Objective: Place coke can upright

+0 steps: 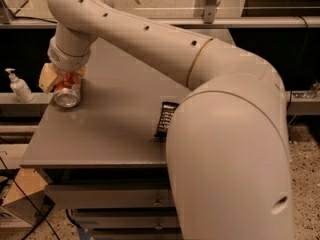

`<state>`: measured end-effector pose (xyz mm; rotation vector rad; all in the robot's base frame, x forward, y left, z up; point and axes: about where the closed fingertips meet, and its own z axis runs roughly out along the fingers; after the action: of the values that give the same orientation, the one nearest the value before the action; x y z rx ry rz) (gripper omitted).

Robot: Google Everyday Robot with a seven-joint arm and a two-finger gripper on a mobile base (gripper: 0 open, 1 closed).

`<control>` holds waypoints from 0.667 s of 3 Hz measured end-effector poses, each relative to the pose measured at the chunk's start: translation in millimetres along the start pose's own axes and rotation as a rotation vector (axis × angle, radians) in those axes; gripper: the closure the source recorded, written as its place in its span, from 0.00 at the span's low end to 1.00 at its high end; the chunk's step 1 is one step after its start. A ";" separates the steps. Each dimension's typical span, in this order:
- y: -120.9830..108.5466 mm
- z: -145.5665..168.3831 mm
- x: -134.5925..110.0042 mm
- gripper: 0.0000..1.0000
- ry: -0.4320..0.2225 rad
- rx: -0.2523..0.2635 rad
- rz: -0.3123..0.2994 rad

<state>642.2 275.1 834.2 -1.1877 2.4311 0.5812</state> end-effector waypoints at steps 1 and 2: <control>3.4 -8.6 -6.7 0.64 -0.021 -0.014 -0.034; 6.8 -34.2 -17.6 0.88 -0.077 -0.021 -0.119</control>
Offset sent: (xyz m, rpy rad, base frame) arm 0.0001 -0.0118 0.0790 0.1014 -0.1978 0.1876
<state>641.8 272.8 873.2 -1.2837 2.2783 0.6069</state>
